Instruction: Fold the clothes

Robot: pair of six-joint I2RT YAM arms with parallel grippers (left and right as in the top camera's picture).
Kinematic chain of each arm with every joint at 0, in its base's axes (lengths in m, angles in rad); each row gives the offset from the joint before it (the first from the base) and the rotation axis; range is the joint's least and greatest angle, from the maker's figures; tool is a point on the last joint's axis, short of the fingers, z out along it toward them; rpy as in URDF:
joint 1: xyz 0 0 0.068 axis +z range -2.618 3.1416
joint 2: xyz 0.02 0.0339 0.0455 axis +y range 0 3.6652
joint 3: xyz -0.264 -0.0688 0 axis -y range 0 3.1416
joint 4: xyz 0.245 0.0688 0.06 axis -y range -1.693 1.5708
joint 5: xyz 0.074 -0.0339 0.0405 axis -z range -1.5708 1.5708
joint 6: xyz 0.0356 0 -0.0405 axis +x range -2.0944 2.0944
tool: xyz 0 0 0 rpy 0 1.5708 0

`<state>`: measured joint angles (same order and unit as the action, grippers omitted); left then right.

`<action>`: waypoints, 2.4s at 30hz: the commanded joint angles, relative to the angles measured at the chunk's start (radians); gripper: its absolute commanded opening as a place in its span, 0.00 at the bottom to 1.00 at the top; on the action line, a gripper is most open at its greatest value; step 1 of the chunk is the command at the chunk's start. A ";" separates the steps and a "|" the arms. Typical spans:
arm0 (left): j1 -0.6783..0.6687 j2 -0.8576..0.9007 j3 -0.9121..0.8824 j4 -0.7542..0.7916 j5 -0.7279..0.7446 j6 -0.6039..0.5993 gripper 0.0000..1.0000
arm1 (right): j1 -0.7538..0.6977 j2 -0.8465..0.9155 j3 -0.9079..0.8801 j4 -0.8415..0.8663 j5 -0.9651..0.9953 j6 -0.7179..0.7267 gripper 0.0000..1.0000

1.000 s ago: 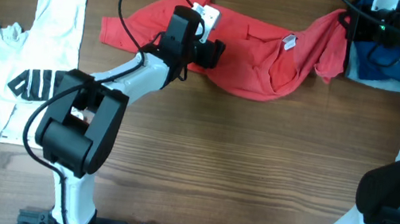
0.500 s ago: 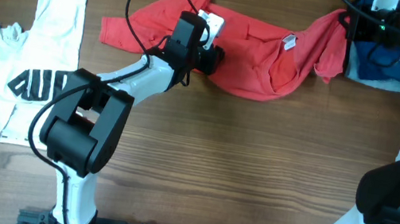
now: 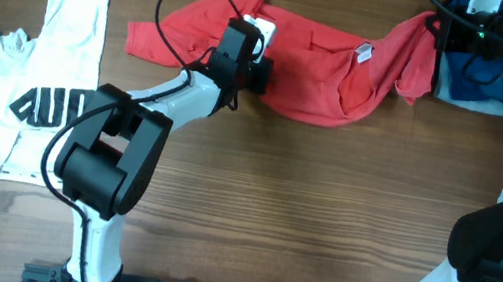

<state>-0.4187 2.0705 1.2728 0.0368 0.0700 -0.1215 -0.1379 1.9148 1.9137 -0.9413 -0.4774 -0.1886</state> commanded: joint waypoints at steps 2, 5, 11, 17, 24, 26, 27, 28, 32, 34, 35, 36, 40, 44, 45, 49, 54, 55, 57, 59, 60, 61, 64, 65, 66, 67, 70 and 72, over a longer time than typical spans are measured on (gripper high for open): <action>-0.002 -0.216 0.022 0.015 -0.210 -0.051 0.04 | 0.004 0.013 0.006 0.024 -0.021 0.008 0.04; -0.002 -0.351 0.032 0.016 -0.261 -0.044 0.04 | 0.004 0.011 0.007 0.034 -0.040 0.008 0.04; 0.027 -0.586 0.032 0.018 -0.359 -0.042 0.04 | -0.007 -0.021 0.009 0.075 -0.043 0.043 0.04; 0.113 -0.725 0.038 0.082 -0.442 0.093 0.04 | -0.046 -0.062 0.118 0.061 -0.047 0.061 0.04; 0.119 -0.842 0.108 0.080 -0.444 0.198 0.04 | -0.047 -0.159 0.259 0.049 -0.043 0.056 0.04; 0.119 -0.902 0.145 0.076 -0.445 0.197 0.04 | -0.047 -0.229 0.291 0.048 -0.026 0.053 0.04; 0.119 -0.925 0.154 0.076 -0.445 0.197 0.04 | -0.047 -0.252 0.294 0.046 -0.019 0.048 0.04; 0.119 -0.949 0.164 0.076 -0.445 0.197 0.04 | -0.047 -0.276 0.295 0.047 -0.013 0.045 0.04; 0.119 -1.036 0.190 0.077 -0.433 0.198 0.04 | -0.047 -0.372 0.295 0.053 0.008 0.030 0.04; 0.119 -1.071 0.203 0.077 -0.433 0.202 0.04 | -0.047 -0.415 0.295 0.053 0.045 0.012 0.04; 0.119 -1.086 0.209 0.077 -0.422 0.221 0.04 | -0.047 -0.440 0.295 0.053 0.066 0.005 0.04; 0.119 -1.098 0.214 0.077 -0.409 0.241 0.04 | -0.047 -0.467 0.295 0.054 0.087 0.005 0.04; 0.119 -1.159 0.222 0.070 -0.400 0.257 0.04 | -0.047 -0.563 0.295 0.055 0.156 -0.021 0.04; 0.119 -1.201 0.222 0.013 -0.400 0.257 0.04 | -0.047 -0.602 0.295 0.073 0.171 -0.023 0.04; 0.119 -1.202 0.222 -0.004 -0.400 0.257 0.04 | -0.047 -0.602 0.295 0.078 0.171 -0.025 0.04; 0.120 -1.176 0.222 -0.062 -0.400 0.286 0.04 | -0.047 -0.553 0.295 0.092 0.169 -0.026 0.04; 0.120 -1.070 0.222 -0.063 -0.401 0.329 0.04 | -0.047 -0.433 0.295 0.134 0.126 -0.060 0.04; 0.122 -1.041 0.222 -0.055 -0.401 0.332 0.04 | -0.047 -0.394 0.295 0.163 0.109 -0.060 0.04; 0.141 -0.977 0.222 -0.029 -0.401 0.332 0.04 | -0.047 -0.329 0.295 0.222 0.094 -0.059 0.04; 0.170 -0.898 0.222 0.017 -0.400 0.332 0.04 | -0.045 -0.272 0.295 0.289 0.085 -0.058 0.04; 0.185 -0.855 0.222 0.055 -0.400 0.331 0.04 | -0.043 -0.240 0.295 0.336 0.083 -0.057 0.04; 0.200 -0.809 0.222 0.105 -0.400 0.332 0.04 | -0.039 -0.208 0.295 0.393 0.084 -0.051 0.04; 0.239 -0.678 0.222 0.298 -0.400 0.325 0.04 | -0.033 -0.134 0.295 0.595 0.071 -0.042 0.04; 0.243 -0.647 0.224 0.355 -0.400 0.316 0.04 | -0.031 -0.120 0.295 0.661 0.073 -0.033 0.04; 0.243 -0.616 0.233 0.415 -0.400 0.316 0.04 | -0.029 -0.112 0.295 0.729 0.073 -0.011 0.04; 0.243 -0.599 0.247 0.451 -0.401 0.317 0.04 | -0.029 -0.111 0.295 0.771 0.073 0.003 0.04; 0.245 -0.577 0.318 0.479 -0.400 0.317 0.04 | -0.029 -0.114 0.309 0.830 0.076 0.020 0.04; 0.254 -0.576 0.375 0.476 -0.399 0.317 0.04 | -0.029 -0.114 0.343 0.829 0.076 0.019 0.04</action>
<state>-0.1875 1.5299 1.5055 0.4797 -0.3126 0.1898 -0.1642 1.8267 2.1956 -0.1287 -0.4034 -0.2012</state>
